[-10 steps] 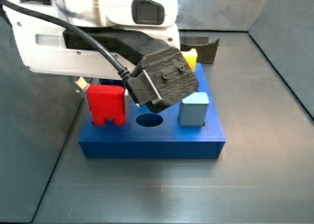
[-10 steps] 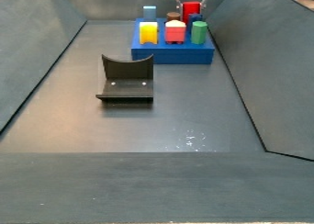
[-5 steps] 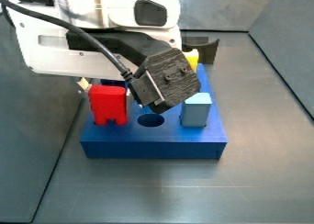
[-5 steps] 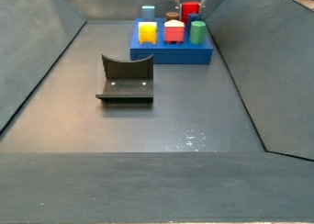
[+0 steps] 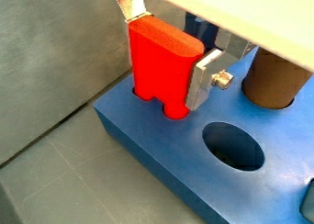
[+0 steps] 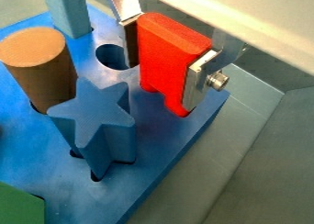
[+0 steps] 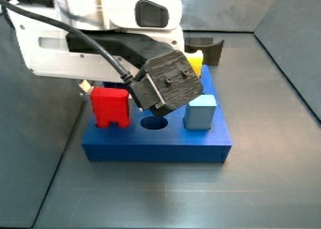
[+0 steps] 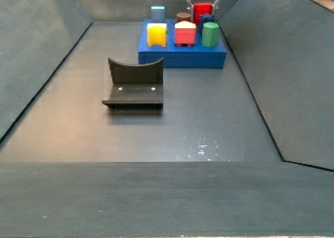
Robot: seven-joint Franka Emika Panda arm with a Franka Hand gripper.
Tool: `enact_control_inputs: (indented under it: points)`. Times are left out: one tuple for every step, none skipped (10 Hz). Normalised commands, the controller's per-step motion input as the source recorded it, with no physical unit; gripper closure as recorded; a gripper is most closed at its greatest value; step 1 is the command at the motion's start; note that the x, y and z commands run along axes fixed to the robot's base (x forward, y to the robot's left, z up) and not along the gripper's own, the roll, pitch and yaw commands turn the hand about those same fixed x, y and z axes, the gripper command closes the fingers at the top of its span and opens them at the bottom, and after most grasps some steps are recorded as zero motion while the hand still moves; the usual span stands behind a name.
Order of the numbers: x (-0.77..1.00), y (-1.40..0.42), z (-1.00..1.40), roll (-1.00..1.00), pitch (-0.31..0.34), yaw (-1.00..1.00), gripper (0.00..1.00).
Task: Pick up the square-circle object. Move up. Move to above the board. Insert the square-circle object.
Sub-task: Insert the square-circle object.
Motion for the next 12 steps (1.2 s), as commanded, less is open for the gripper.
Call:
enact_control_inputs:
  points:
    - [0.0,0.0,-0.02,0.0,0.0,0.0,1.0]
    - [-0.13,0.0,-0.63,0.16,-0.274,0.0,1.0]
    - [-0.15,-0.01,-0.65,0.16,-0.279,0.0,1.0]
    - [-0.16,0.0,-0.66,0.16,-0.274,0.0,1.0]
    - [-0.18,0.0,-0.68,0.16,-0.266,0.0,1.0]
    - [-0.14,-0.03,-0.65,0.12,-0.297,0.0,1.0]
    - [-0.11,-0.05,-0.62,0.11,-0.32,0.0,1.0]
    - [-0.12,-0.07,-0.57,0.11,-0.339,0.0,1.0]
    - [-0.22,-0.06,-0.49,0.05,-0.387,0.0,1.0]
    - [-0.09,0.0,-0.33,-0.02,-0.279,0.0,1.0]
    - [-0.03,0.0,-0.23,-0.06,-0.186,0.0,1.0]
    - [-0.02,0.0,-0.18,-0.09,-0.161,0.0,1.0]
